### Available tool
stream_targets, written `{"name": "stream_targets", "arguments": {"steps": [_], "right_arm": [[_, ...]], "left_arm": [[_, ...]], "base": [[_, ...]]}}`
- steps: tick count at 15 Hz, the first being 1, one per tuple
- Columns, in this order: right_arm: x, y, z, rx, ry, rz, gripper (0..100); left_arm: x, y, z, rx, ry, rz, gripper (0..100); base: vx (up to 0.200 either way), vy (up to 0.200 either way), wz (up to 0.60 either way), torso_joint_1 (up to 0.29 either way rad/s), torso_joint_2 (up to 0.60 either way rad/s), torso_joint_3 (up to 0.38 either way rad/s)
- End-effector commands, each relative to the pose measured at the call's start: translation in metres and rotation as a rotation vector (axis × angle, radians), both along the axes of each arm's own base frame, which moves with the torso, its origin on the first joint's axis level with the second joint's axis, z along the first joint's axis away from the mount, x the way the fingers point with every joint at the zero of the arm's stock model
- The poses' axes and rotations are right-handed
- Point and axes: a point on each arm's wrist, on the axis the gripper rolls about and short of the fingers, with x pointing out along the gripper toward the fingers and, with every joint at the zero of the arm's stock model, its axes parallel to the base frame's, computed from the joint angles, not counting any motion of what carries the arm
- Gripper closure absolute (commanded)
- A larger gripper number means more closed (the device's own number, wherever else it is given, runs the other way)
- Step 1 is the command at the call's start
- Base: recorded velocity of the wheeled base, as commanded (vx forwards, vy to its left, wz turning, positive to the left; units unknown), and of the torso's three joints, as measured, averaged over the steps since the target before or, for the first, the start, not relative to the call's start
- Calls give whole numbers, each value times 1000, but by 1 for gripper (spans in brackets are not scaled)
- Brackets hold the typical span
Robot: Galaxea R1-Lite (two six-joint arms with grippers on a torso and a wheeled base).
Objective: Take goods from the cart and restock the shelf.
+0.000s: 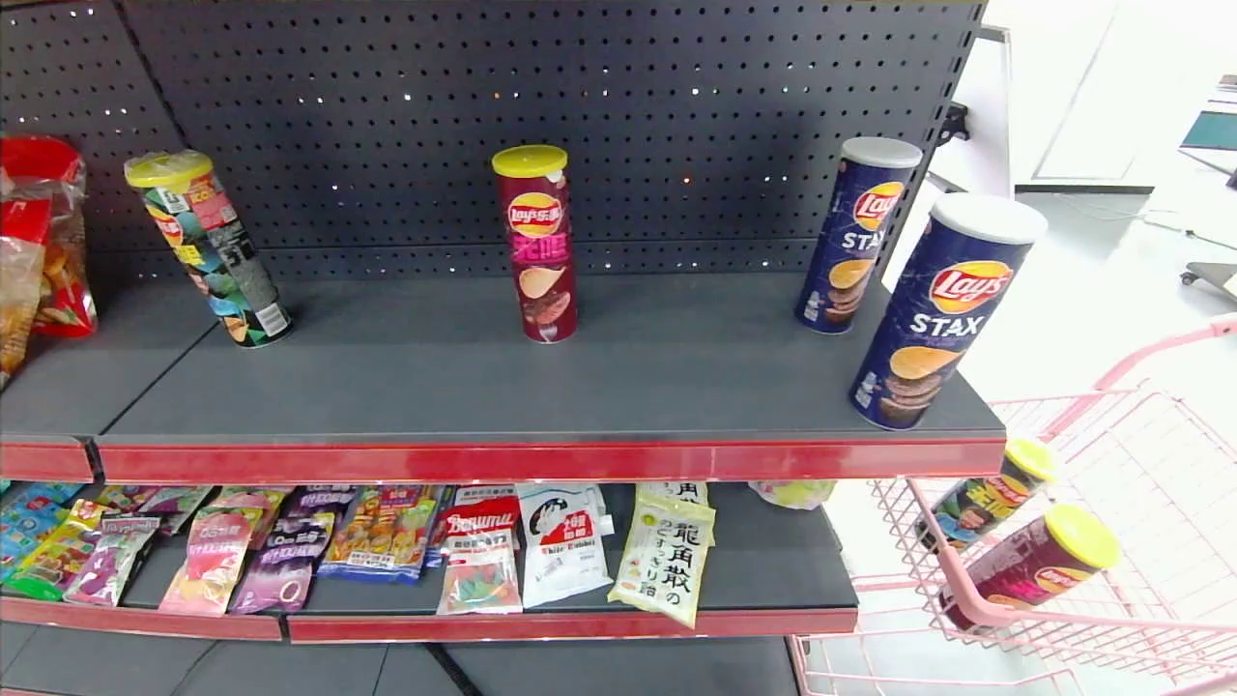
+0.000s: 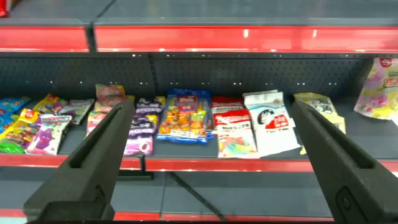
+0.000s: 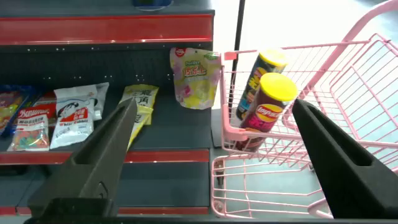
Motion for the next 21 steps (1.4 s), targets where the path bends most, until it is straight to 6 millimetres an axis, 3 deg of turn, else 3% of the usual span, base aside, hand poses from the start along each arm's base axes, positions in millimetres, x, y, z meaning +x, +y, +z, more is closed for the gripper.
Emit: {"name": "stream_targets", "arguments": {"steps": [1,3,13,21], "right_arm": [[0,0,0,1,1,1,0],[0,0,0,-1,1,0,0],[0,0,0,1,1,-2,0],[0,0,0,5,1,0,0]], "left_arm": [[0,0,0,0,1,2,0],[0,0,0,0,1,1,0],[0,0,0,0,1,1,0],[0,0,0,0,1,2,0]], "base": [[0,-200,0,2,-2,2],[0,0,0,0,0,0],[0,0,-600,3,2,3],[0,0,0,-25,63,40]]}}
